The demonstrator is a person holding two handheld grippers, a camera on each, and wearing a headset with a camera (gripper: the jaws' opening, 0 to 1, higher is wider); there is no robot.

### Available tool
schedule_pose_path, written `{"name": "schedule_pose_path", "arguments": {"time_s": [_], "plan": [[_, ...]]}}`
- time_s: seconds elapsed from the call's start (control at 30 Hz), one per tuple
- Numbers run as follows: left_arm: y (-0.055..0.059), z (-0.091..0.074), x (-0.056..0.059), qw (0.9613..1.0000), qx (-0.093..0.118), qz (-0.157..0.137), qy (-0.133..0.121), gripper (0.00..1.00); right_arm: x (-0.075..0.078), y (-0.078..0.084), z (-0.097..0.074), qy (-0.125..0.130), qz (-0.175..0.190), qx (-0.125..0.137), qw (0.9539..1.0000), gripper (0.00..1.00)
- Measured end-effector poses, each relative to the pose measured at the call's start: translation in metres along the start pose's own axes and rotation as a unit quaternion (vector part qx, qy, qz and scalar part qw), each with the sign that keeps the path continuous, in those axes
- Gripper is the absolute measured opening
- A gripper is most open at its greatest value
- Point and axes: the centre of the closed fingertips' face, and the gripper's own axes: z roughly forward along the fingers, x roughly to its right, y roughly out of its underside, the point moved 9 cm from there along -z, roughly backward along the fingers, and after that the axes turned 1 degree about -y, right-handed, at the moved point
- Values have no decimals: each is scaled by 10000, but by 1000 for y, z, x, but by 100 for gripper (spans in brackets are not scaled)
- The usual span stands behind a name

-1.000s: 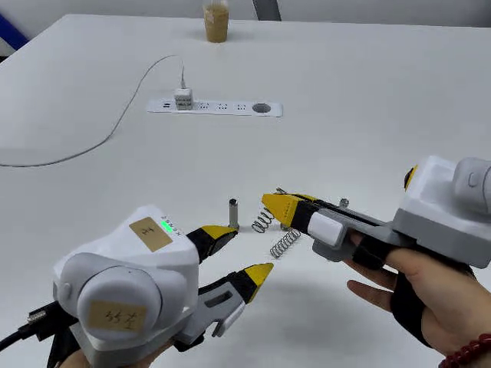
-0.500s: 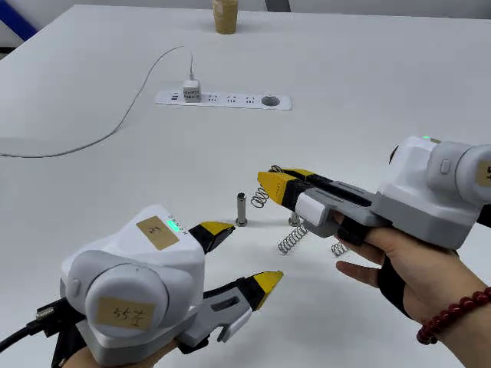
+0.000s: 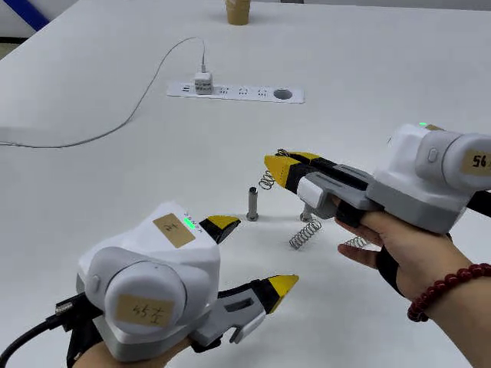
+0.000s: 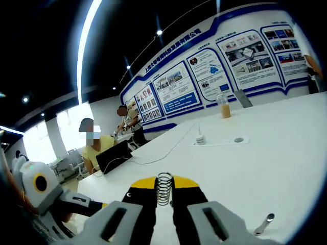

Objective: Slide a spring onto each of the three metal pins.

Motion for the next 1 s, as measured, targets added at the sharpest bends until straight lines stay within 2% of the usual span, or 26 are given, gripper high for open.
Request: {"name": "schedule_pose_path", "arguments": {"time_s": [0.2, 0.7, 1.0], "plan": [[1, 1, 0, 10000, 12, 29, -6, 61, 2, 3, 9, 21, -203, -99, 9997, 11], [3, 2, -2, 9999, -45, -156, -39, 73, 8, 15, 24, 119, -602, -344, 9975, 11], [4, 1, -3, 9998, -76, -193, -56, 76, 5, 21, 29, 113, -1011, -516, 9935, 11]]}}
